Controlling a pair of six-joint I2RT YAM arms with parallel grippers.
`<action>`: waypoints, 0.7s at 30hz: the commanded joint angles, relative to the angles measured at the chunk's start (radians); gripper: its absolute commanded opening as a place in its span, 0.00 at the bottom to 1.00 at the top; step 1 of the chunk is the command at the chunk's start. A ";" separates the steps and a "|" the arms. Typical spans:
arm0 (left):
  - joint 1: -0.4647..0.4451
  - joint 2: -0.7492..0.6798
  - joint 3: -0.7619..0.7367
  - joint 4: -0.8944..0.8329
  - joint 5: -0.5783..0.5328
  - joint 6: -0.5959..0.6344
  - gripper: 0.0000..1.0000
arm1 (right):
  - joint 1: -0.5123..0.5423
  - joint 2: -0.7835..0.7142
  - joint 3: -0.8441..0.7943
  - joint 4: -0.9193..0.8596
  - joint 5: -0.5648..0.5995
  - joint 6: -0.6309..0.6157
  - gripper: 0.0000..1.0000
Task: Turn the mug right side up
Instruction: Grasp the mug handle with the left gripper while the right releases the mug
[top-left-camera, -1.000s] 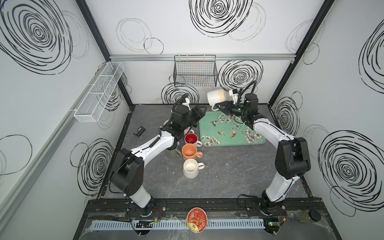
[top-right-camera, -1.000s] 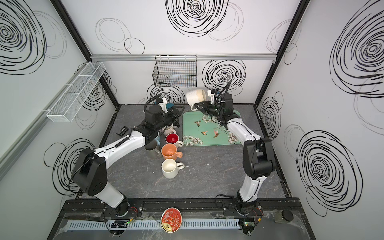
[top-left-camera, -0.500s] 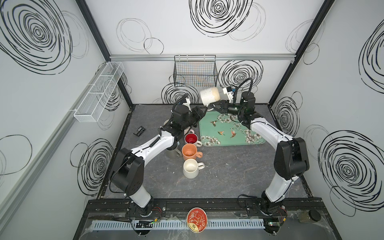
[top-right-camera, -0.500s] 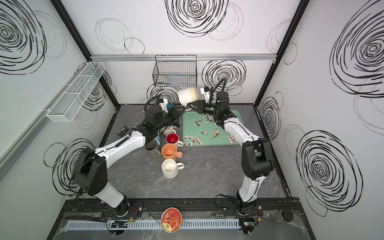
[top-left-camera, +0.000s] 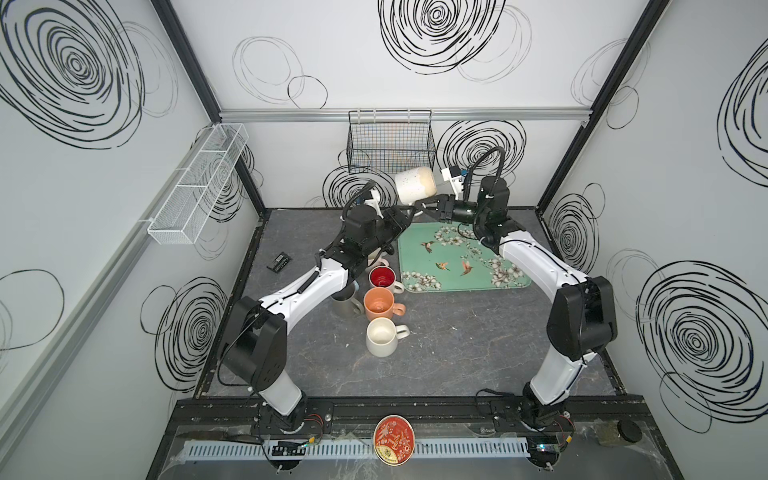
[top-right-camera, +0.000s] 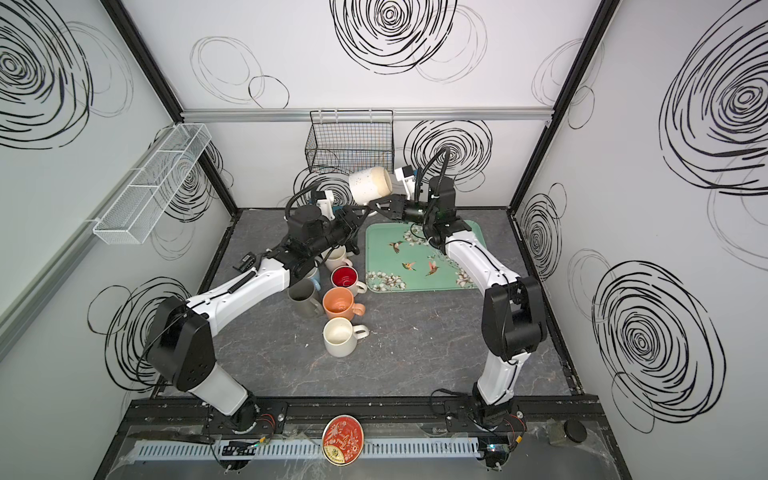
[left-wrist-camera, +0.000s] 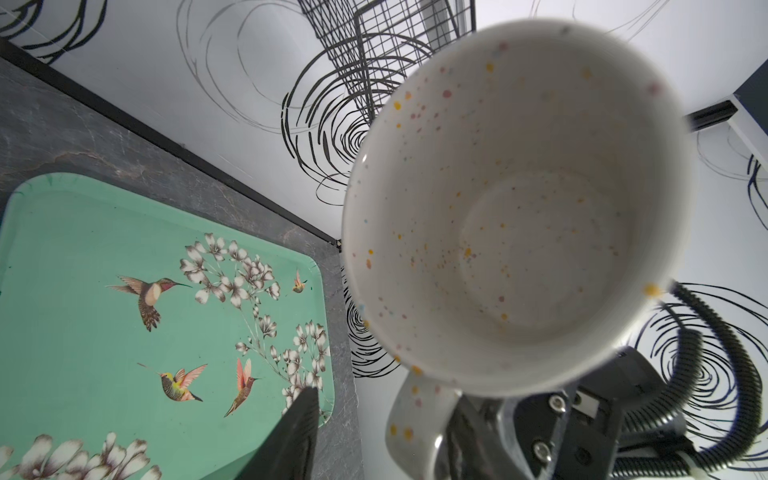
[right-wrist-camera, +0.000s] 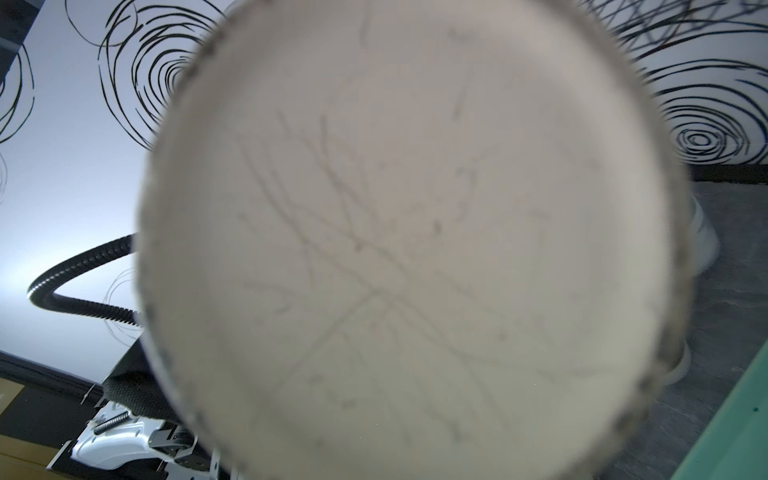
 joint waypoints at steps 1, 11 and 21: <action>0.009 0.022 0.030 0.007 0.009 0.007 0.51 | 0.036 -0.048 0.063 0.089 -0.074 -0.040 0.00; 0.033 0.008 -0.017 0.149 0.055 -0.047 0.22 | 0.037 -0.017 0.068 0.165 -0.097 0.047 0.00; 0.054 -0.027 -0.063 0.243 0.064 -0.090 0.00 | 0.016 0.000 0.048 0.077 -0.039 0.056 0.21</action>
